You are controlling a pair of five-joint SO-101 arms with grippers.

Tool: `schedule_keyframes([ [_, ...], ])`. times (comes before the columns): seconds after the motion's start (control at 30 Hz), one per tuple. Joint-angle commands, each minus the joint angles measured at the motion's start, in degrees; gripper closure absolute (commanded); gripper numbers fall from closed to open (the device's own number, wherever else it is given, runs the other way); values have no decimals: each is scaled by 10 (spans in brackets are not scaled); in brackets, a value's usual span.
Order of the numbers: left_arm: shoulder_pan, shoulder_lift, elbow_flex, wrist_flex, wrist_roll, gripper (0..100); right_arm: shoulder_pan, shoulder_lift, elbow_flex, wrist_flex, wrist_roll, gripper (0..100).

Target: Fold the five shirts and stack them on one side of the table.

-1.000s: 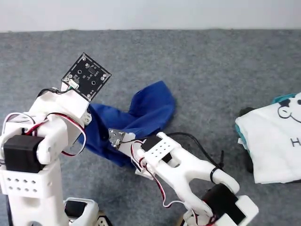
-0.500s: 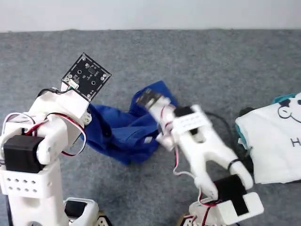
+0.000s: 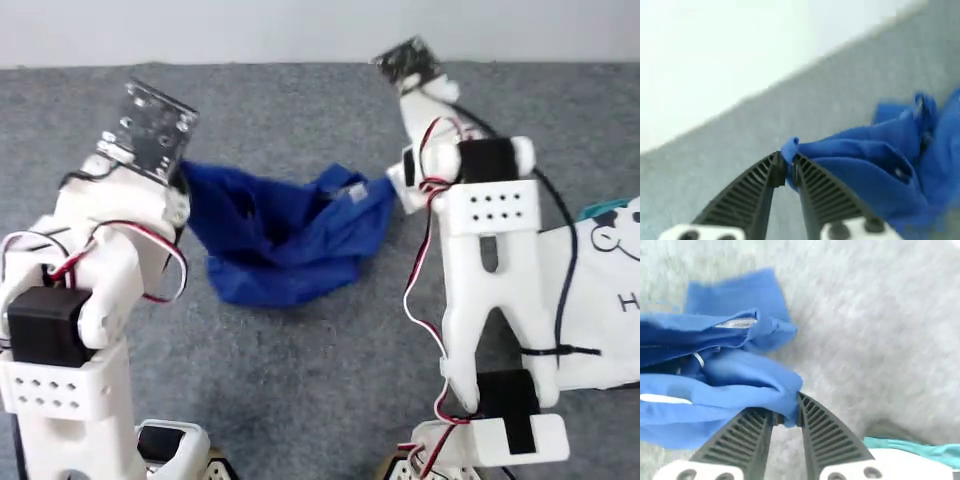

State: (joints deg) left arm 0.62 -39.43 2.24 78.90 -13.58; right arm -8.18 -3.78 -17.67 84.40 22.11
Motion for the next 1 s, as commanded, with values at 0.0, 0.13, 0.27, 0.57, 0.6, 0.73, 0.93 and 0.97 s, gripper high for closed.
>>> schedule_keyframes([
  [0.0, -32, -11, -18, -85, 43, 987, 13, -11, -130, 47, -7, 990],
  [0.13, -100, -11, -80, -90, 83, 987, 39, -11, -257, 115, -7, 990],
  [0.27, -148, -11, -114, -89, 89, 987, 70, -11, -352, 162, -14, 990],
  [0.57, -149, -11, -206, -39, 90, 987, 138, -40, -462, 181, -55, 990],
  [0.6, -149, -11, -232, -28, 90, 987, 141, -51, -469, 181, -55, 990],
  [0.73, -149, -11, -324, 15, 90, 987, 144, -106, -474, 181, -55, 990],
  [0.93, -149, -11, -464, 65, 90, 987, 144, -198, -474, 181, -55, 990],
  [0.97, -149, -11, -490, 70, 90, 987, 144, -212, -474, 181, -56, 990],
])
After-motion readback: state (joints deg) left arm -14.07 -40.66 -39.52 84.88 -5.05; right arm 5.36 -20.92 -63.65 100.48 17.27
